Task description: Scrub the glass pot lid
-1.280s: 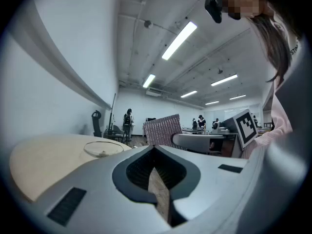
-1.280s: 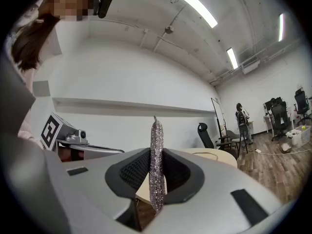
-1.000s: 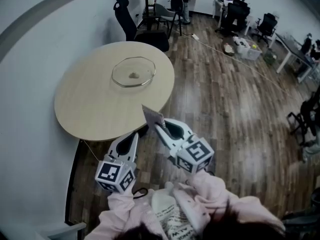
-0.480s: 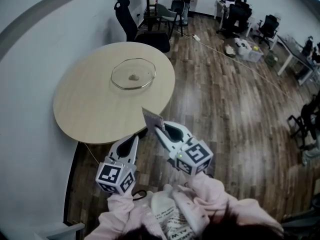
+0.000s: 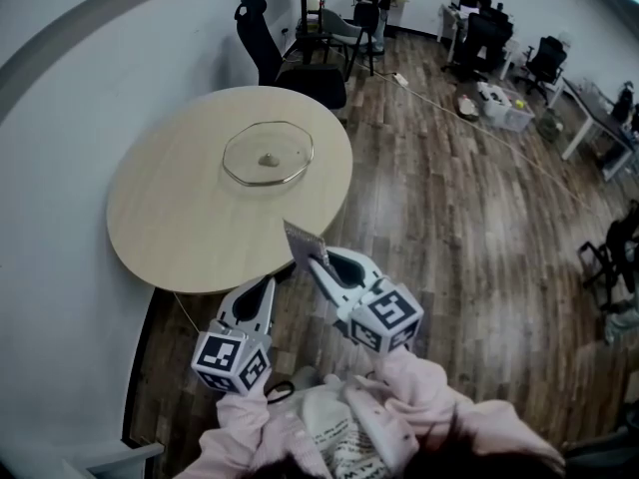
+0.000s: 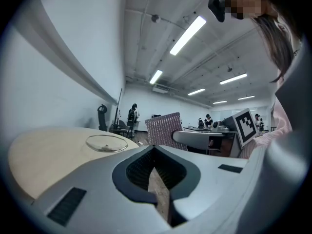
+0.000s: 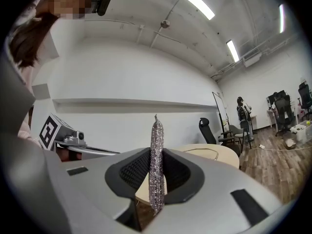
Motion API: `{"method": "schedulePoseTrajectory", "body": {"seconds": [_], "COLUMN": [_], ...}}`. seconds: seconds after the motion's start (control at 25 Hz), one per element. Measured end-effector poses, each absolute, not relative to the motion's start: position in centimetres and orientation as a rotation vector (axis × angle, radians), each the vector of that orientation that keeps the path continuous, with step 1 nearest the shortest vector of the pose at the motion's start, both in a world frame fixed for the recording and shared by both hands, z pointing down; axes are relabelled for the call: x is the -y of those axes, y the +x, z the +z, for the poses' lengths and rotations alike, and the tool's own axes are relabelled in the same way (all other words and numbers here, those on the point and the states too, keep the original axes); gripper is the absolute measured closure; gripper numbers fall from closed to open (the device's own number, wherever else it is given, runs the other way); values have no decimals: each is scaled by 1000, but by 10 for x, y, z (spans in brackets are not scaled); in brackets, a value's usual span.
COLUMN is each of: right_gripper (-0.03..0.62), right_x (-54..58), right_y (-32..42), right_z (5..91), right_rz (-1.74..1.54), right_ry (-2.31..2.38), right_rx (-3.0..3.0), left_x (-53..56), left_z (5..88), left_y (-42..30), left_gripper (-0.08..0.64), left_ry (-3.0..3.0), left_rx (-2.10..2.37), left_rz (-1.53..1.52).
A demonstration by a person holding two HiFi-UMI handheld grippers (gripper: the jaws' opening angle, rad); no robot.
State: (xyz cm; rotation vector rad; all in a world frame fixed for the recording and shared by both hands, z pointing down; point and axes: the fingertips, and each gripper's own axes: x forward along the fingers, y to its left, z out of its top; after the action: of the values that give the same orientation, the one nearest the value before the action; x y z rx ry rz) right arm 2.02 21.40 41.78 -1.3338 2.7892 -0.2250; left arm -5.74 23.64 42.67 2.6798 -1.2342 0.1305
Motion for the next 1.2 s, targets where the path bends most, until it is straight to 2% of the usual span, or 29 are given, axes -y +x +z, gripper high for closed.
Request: {"method": "schedulePoseTrajectory", "body": {"seconds": [1.2], "right_gripper": [520], "right_x": [-88], "right_y": [16], "right_z": [429], "right_rz": [-323], "right_ry": [-1347], "right_rx": [-2795], "left_x": [-110], "left_z": [435], "left_y": [-65], "left_gripper": [563], "left_ry": [2649], "left_rx": [1212], "left_rz": [166]}}
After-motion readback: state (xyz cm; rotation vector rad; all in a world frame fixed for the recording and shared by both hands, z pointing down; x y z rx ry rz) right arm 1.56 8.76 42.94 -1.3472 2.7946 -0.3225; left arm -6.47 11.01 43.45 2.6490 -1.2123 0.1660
